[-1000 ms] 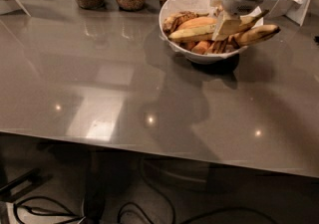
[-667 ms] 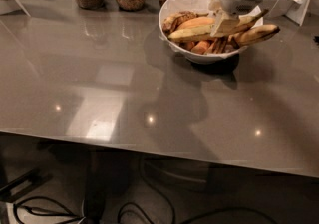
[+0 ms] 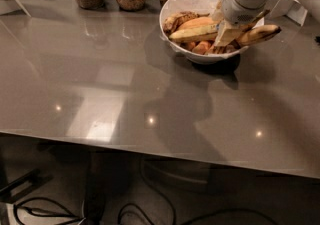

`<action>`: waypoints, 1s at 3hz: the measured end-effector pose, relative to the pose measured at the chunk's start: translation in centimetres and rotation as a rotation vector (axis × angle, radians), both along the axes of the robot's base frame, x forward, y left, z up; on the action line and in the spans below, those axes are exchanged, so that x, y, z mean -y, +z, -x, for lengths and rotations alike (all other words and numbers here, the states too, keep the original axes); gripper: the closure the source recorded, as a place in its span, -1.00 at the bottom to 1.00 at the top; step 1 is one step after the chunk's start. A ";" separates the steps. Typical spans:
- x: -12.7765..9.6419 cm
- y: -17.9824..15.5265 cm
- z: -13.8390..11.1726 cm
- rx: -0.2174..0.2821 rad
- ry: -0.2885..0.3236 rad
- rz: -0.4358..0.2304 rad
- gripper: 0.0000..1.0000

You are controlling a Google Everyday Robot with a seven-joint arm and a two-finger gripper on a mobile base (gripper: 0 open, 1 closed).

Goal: Pick banana from white bowl

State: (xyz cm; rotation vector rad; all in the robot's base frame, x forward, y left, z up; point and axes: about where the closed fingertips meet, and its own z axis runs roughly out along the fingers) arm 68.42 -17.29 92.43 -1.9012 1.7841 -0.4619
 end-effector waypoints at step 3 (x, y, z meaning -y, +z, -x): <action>-0.5 1.1 0.6 0.033 0.009 0.020 1.00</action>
Offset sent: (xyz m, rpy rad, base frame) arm -0.0045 0.0023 0.0030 -0.0167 -0.0262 0.0044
